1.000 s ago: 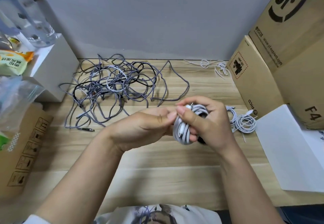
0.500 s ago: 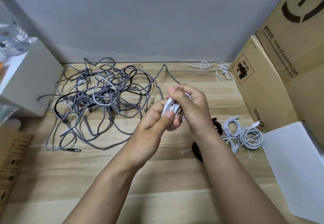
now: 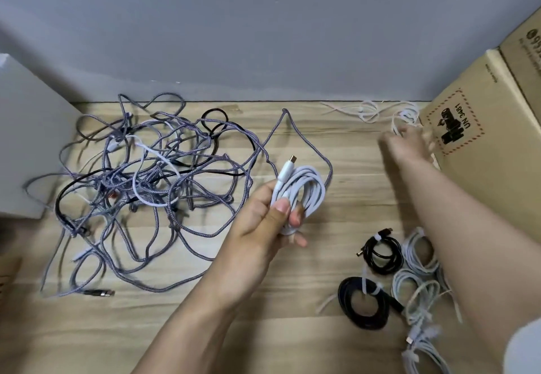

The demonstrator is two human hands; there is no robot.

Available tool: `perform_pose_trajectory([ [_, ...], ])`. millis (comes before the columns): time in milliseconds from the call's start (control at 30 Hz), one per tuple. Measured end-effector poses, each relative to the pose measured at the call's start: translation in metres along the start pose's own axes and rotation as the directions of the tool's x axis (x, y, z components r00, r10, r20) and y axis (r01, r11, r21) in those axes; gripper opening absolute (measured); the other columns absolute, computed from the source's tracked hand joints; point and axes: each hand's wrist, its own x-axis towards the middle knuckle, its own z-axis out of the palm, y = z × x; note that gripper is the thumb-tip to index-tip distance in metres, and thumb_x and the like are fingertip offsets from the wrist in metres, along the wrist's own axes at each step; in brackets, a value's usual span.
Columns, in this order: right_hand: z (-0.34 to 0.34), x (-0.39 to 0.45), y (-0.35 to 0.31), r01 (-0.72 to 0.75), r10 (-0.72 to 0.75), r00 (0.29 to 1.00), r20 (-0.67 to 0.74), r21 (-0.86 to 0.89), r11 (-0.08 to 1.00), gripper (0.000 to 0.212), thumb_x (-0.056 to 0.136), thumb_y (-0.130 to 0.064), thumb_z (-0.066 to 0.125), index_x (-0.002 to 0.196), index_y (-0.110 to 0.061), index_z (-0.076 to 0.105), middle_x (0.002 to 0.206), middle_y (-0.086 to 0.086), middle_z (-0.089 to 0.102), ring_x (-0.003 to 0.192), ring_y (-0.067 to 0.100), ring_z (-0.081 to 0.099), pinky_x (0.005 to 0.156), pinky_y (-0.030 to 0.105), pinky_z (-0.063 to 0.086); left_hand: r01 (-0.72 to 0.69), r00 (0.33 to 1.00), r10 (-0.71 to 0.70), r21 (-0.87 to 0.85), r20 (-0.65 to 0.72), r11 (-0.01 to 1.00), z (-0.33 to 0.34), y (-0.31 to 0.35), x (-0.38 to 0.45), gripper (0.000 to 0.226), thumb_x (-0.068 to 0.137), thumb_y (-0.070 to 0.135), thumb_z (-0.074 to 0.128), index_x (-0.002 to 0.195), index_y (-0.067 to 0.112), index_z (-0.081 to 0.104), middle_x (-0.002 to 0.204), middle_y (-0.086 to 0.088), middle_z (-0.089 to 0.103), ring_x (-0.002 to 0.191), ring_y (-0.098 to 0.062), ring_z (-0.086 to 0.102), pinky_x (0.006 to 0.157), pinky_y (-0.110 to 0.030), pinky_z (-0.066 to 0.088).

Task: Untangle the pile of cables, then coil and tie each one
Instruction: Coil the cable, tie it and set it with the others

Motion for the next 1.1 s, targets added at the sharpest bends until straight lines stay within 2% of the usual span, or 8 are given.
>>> perform_pose_trajectory([
  [233, 0.008, 0.013, 0.007, 0.041, -0.043, 0.998, -0.045, -0.050, 0.998, 0.042, 0.081, -0.027, 0.051, 0.121, -0.019, 0.060, 0.138, 0.004, 0.049, 0.129, 0.026, 0.040, 0.104, 0.037, 0.025, 0.026, 1.000, -0.026, -0.024, 0.004, 0.999, -0.001, -0.001, 0.003, 0.028, 0.088, 0.019, 0.041, 0.111, 0.005, 0.050, 0.070, 0.005, 0.049, 0.069, -0.006, 0.047, 0.060, -0.022, 0.046],
  [333, 0.004, 0.002, 0.006, 0.125, -0.131, 0.968, -0.212, -0.040, 0.991, 0.035, 0.087, -0.014, 0.050, 0.119, -0.022, 0.063, 0.137, -0.002, 0.051, 0.126, 0.023, 0.044, 0.096, 0.028, 0.023, 0.021, 1.000, -0.021, -0.034, 0.001, 0.999, -0.001, 0.002, -0.002, 0.020, 0.088, 0.019, 0.041, 0.101, 0.009, 0.052, 0.070, 0.005, 0.049, 0.068, -0.006, 0.047, 0.060, -0.022, 0.046],
  [433, -0.003, -0.023, 0.000, 0.288, -0.254, 0.870, -0.422, 0.016, 0.958, 0.027, 0.088, -0.009, 0.052, 0.105, -0.020, 0.071, 0.120, -0.004, 0.063, 0.109, 0.021, 0.056, 0.093, 0.025, 0.028, 0.013, 1.000, -0.013, -0.019, -0.002, 1.000, -0.001, 0.003, -0.009, 0.021, 0.087, 0.020, 0.042, 0.102, 0.008, 0.052, 0.070, 0.005, 0.049, 0.068, -0.006, 0.047, 0.061, -0.022, 0.046],
  [533, -0.006, -0.051, -0.008, 0.382, -0.257, 0.845, -0.468, 0.193, 0.904, 0.022, 0.084, -0.005, 0.059, 0.097, -0.016, 0.073, 0.104, 0.002, 0.069, 0.091, 0.018, 0.062, 0.082, 0.020, 0.040, 0.008, 1.000, -0.009, -0.010, -0.014, 1.000, -0.002, 0.004, -0.018, 0.032, 0.086, 0.021, 0.043, 0.110, 0.002, 0.051, 0.069, 0.004, 0.049, 0.068, -0.006, 0.047, 0.060, -0.022, 0.047],
  [633, -0.007, -0.092, -0.015, 0.448, -0.264, 0.881, -0.393, 0.514, 0.731, 0.027, 0.081, 0.006, 0.060, 0.101, -0.008, 0.069, 0.091, -0.001, 0.065, 0.072, 0.002, 0.056, 0.074, 0.016, 0.042, -0.002, 0.999, 0.002, 0.009, -0.044, 1.000, -0.002, 0.004, -0.029, 0.033, 0.085, 0.021, 0.044, 0.110, 0.000, 0.050, 0.070, 0.001, 0.048, 0.068, -0.008, 0.047, 0.059, -0.023, 0.047],
  [800, -0.020, -0.208, -0.005, 0.200, -0.247, 0.964, -0.097, 0.877, 0.436, 0.037, 0.081, 0.010, 0.061, 0.102, -0.021, 0.063, 0.077, -0.011, 0.062, 0.070, -0.002, 0.058, 0.073, 0.013, 0.048, -0.041, 0.997, 0.042, 0.022, -0.066, 0.999, -0.001, 0.004, -0.055, 0.031, 0.084, 0.022, 0.045, 0.108, 0.005, 0.053, 0.070, 0.000, 0.048, 0.067, -0.009, 0.047, 0.060, -0.023, 0.047],
  [1000, -0.053, -0.306, 0.021, -0.187, -0.367, 0.897, 0.246, 0.964, 0.189, 0.043, 0.042, -0.017, 0.086, 0.082, -0.012, 0.074, 0.074, 0.000, 0.072, 0.070, 0.004, 0.067, 0.066, 0.012, 0.051, -0.063, 0.997, 0.066, 0.075, -0.045, 0.995, 0.002, 0.004, -0.093, 0.040, 0.085, 0.023, 0.045, 0.120, 0.003, 0.050, 0.072, 0.000, 0.048, 0.070, -0.009, 0.047, 0.063, -0.023, 0.047],
  [1100, -0.057, -0.332, 0.033, -0.179, -0.438, 0.862, 0.255, 0.961, 0.209, 0.057, 0.027, -0.037, 0.095, 0.078, -0.019, 0.078, 0.076, 0.004, 0.072, 0.069, 0.006, 0.067, 0.067, 0.015, 0.052, -0.057, 0.998, 0.058, 0.113, -0.006, 0.992, 0.010, -0.003, -0.109, 0.043, 0.086, 0.023, 0.045, 0.122, 0.002, 0.048, 0.070, 0.003, 0.049, 0.067, -0.007, 0.048, 0.063, -0.024, 0.046],
])
